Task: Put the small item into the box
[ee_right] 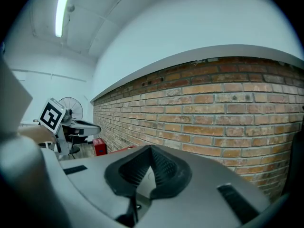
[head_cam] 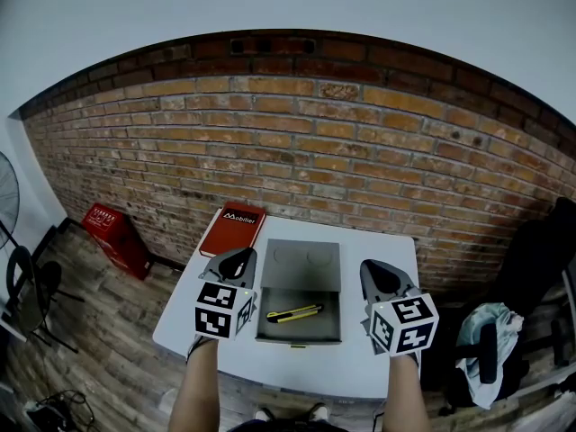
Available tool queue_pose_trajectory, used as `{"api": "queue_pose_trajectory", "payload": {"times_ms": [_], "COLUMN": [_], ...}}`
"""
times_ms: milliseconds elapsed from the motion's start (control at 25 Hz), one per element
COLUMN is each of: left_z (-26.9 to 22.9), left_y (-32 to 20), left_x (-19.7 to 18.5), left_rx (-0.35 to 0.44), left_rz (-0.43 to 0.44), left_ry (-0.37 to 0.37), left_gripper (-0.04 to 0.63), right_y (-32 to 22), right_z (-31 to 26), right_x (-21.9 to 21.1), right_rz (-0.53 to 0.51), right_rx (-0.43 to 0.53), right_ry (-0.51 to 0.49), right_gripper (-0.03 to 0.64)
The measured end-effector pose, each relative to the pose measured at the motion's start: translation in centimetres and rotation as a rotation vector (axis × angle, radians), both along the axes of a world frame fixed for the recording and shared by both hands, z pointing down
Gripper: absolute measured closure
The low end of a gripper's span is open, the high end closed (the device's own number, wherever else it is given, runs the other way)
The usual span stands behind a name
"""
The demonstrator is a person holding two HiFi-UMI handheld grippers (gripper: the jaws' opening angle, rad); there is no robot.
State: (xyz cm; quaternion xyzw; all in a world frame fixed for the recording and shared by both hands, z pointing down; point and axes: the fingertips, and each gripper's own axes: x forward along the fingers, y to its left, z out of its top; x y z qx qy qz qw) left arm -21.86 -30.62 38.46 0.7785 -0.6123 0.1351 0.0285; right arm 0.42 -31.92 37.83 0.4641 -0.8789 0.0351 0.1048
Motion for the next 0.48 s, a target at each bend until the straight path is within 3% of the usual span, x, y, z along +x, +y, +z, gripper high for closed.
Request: {"api": "queue_pose_trajectory", "payload": {"times_ms": [480], "left_z": [-0.33], "left_y": [-0.11], "left_x": [0.47], "left_rx": [0.008], "left_rz": [0.014], "left_ry": [-0.019], "left_gripper": [0.571], "right_y": [-0.24], "right_z": [-0.46], "right_x": [0.03], "right_rz": [0.015], "right_rx": [0.012], "right_ry": [-0.010], "right_gripper": [0.598]}}
